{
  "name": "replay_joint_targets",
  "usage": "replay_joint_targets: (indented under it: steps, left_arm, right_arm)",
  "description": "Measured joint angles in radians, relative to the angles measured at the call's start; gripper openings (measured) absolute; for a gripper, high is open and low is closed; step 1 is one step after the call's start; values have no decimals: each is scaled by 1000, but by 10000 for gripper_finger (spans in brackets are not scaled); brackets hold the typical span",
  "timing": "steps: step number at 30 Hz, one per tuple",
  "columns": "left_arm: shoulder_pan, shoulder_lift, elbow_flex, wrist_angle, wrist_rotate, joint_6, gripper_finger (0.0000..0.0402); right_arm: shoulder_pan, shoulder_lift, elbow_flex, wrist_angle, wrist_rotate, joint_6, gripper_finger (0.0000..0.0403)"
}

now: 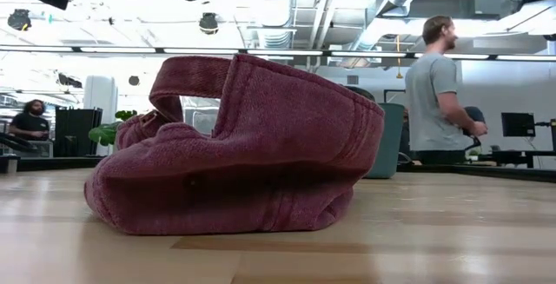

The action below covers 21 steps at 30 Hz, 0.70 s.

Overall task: Pick & Place hat
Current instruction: Put the black cap into the blue bin

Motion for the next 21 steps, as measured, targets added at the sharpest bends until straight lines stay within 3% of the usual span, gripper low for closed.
replay_joint_targets:
  steps: [5, 9, 11, 18, 21]
  left_arm:
    - [1, 0, 0, -1, -6, 0, 12]
    - [-1, 0, 0, -2, -5, 0, 12]
    - [-2, 0, 0, -1, -4, 0, 12]
    - [13, 0, 0, -1, -3, 6, 12]
    - [22, 0, -4, -6, 3, 5, 12]
  right_arm:
    - [-2, -7, 1, 32, 11, -31, 0]
    - [-48, -9, 46, -190, 257, -55, 0]
    - [-85, -3, 65, -247, 302, -54, 0]
    - [-157, 58, 67, -207, 43, 20, 0]
    - [-158, 125, 86, -203, -115, 68, 0]
